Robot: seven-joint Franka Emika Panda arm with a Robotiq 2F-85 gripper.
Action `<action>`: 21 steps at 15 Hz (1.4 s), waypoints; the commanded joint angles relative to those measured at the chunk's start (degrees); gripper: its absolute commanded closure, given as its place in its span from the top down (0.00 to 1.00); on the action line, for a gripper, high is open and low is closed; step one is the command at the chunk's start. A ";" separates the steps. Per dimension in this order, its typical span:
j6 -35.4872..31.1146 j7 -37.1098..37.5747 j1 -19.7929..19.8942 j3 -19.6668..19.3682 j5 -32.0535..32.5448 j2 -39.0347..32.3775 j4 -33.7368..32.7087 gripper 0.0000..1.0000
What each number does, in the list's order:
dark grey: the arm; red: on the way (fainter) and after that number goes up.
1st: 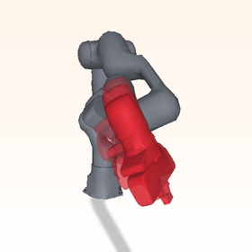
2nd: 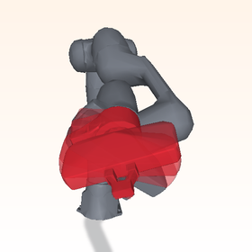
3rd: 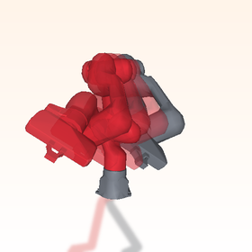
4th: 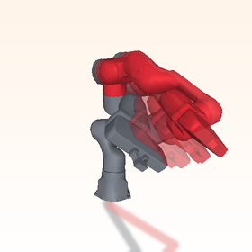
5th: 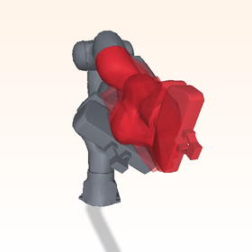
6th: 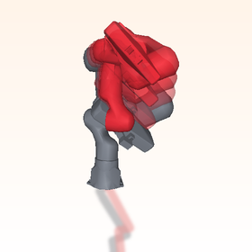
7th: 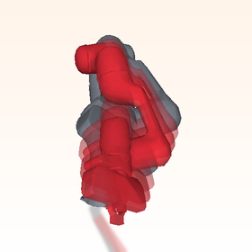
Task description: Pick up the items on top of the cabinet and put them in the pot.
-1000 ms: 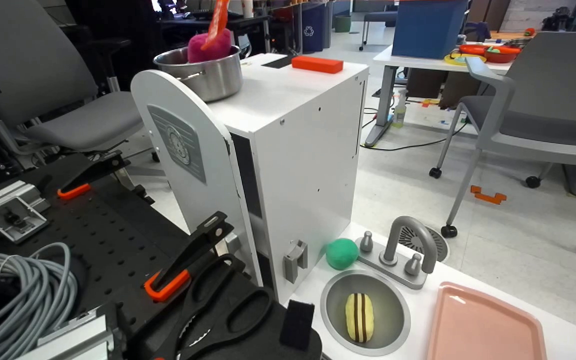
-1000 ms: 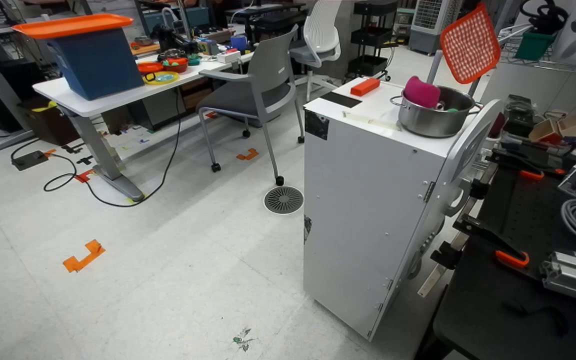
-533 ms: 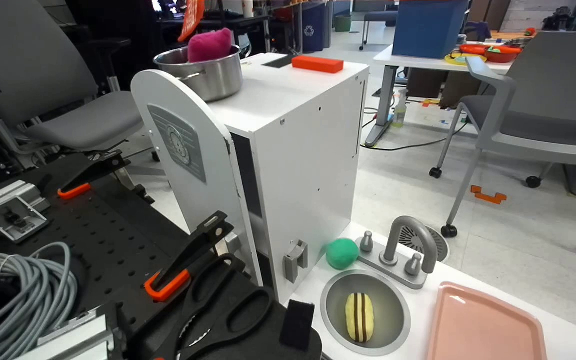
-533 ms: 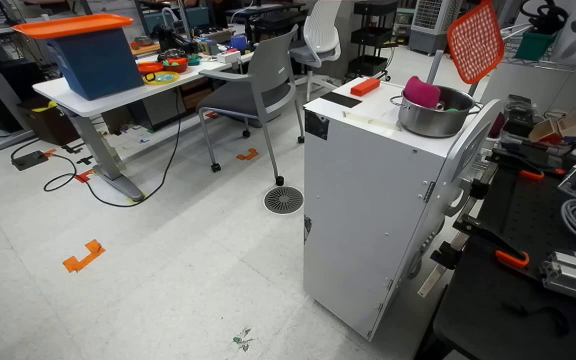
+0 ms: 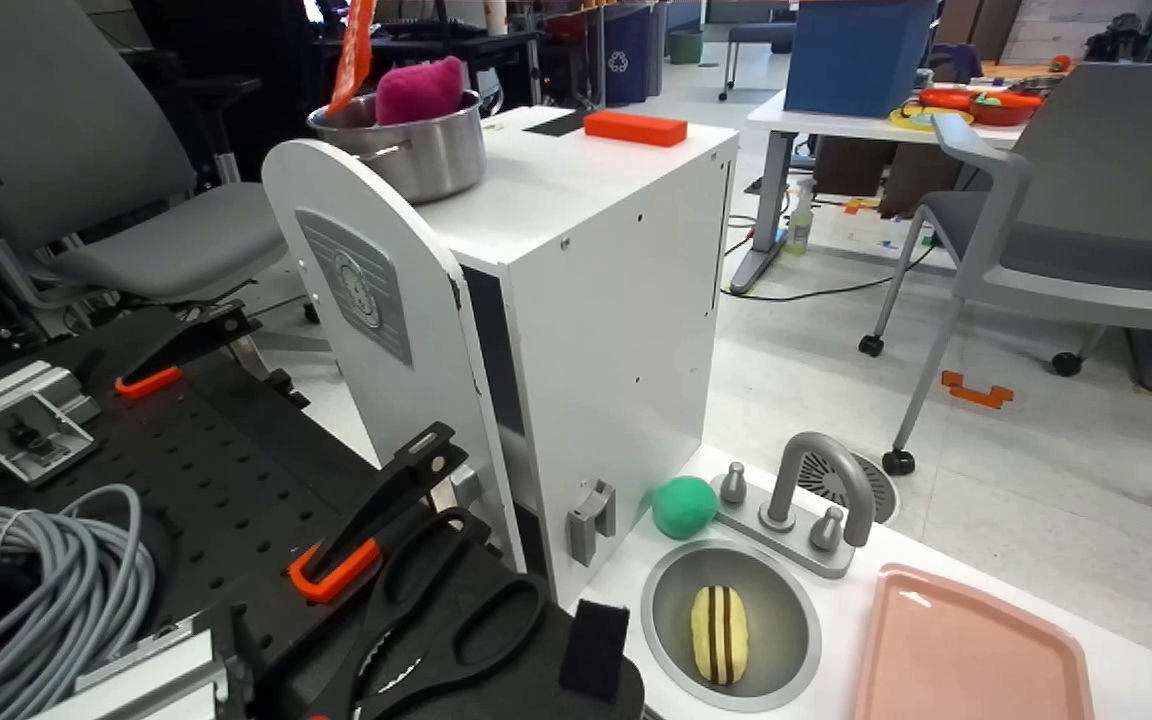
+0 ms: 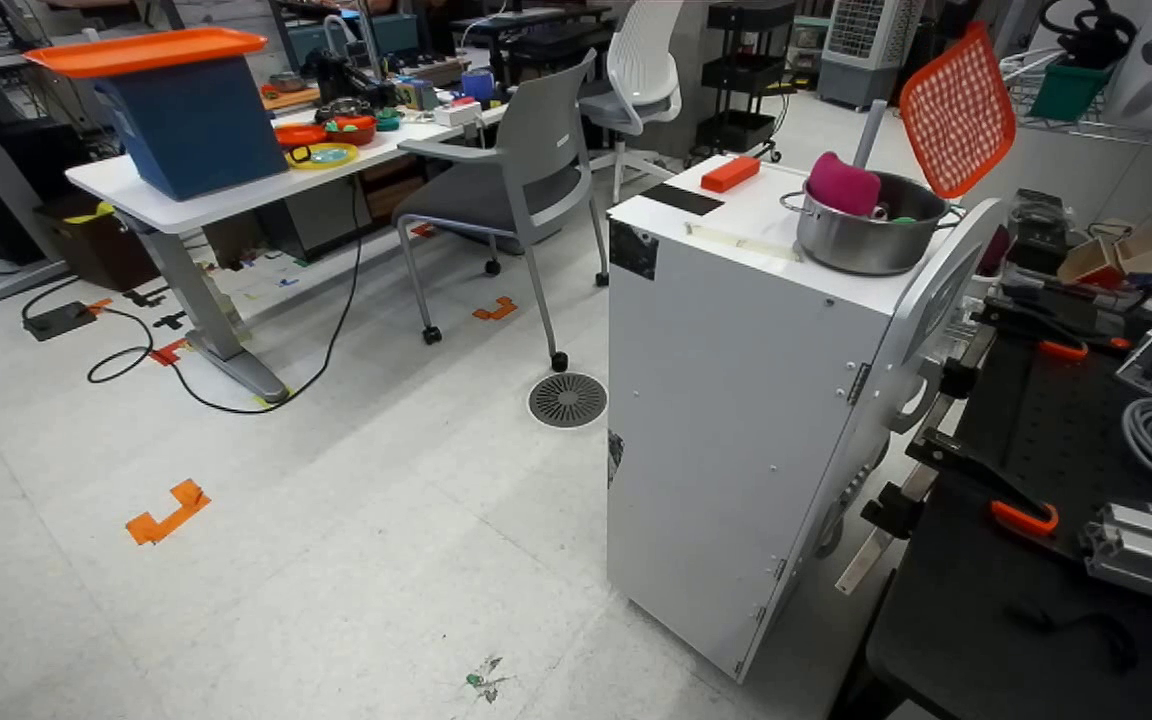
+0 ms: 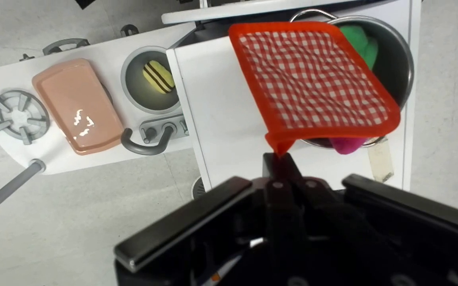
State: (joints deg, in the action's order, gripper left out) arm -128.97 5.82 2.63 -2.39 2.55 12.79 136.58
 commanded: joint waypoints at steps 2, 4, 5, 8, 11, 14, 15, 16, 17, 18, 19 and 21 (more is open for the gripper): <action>2.11 -0.39 -0.35 0.51 -0.89 -0.54 -0.16 0.00; 2.04 0.50 -0.14 0.58 -0.55 -1.70 -0.69 0.00; 1.67 1.21 0.02 0.61 -0.23 -2.49 -1.08 0.00; 1.62 3.20 0.43 0.59 0.61 -5.07 -2.48 0.00; 1.54 5.17 0.72 0.48 1.41 -7.63 -3.70 0.00; 0.96 7.03 0.44 0.58 1.80 -9.59 -5.14 0.00; 0.47 7.63 0.28 0.68 2.14 -9.94 -5.49 0.00; 0.01 8.24 0.13 0.77 2.54 -10.31 -5.86 0.00; -0.43 8.91 -0.05 0.88 3.12 -10.62 -6.20 0.00; -0.77 9.57 -0.18 0.96 3.77 -10.89 -6.49 0.00; -0.99 10.32 -0.36 1.11 4.56 -11.17 -6.81 0.00; -1.44 11.71 -0.66 1.43 6.02 -11.55 -7.26 0.00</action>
State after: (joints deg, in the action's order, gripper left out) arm -129.54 14.64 2.40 -1.58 6.05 2.28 130.78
